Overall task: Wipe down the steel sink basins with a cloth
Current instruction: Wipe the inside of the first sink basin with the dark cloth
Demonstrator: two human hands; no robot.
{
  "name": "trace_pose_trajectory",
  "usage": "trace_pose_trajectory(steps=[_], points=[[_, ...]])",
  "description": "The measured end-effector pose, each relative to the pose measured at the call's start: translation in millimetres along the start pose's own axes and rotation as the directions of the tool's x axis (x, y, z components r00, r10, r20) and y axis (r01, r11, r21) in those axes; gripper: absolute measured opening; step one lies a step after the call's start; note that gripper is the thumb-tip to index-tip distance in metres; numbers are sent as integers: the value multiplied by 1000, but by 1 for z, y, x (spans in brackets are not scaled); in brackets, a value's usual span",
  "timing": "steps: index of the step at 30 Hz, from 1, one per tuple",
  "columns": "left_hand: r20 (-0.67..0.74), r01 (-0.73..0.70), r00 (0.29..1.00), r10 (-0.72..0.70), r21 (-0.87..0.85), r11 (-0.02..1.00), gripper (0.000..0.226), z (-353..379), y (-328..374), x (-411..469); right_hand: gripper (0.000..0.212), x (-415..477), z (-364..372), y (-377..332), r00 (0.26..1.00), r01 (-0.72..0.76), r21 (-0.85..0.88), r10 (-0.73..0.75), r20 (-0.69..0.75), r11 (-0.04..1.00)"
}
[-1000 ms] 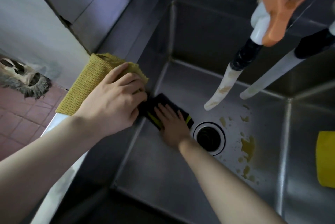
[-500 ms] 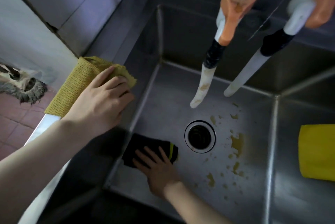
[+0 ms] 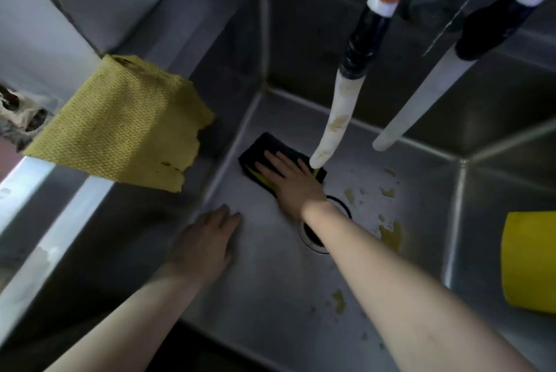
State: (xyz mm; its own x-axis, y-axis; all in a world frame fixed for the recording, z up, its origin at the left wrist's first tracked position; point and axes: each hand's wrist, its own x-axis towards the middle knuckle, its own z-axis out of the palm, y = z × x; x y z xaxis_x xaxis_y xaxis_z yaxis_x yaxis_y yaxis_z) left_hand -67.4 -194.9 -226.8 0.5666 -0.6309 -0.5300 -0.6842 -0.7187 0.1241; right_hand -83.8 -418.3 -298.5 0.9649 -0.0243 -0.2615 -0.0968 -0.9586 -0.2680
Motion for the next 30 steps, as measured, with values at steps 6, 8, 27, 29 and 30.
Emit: trace_pose_trajectory(steps=[6,8,27,29,30], points=[[136,-39,990,43,-34,999,71,29,15,9,81,-12,-12,24,994,-98,2,98,54,995],[149,-40,988,40,-1,999,69,27,17,12,79,-25,-10,13,993,-117,33,116,38,993],[332,53,937,-104,159,986,65,-10,78,26,66,-65,-46,149,941,-339,52,339,16,939],[344,67,932,-116,151,986,65,-10,80,27,66,-69,-41,142,929,-370,63,370,7,927],[343,66,932,-116,154,986,64,-11,80,26,63,-75,-36,134,924,-381,74,383,-14,921]])
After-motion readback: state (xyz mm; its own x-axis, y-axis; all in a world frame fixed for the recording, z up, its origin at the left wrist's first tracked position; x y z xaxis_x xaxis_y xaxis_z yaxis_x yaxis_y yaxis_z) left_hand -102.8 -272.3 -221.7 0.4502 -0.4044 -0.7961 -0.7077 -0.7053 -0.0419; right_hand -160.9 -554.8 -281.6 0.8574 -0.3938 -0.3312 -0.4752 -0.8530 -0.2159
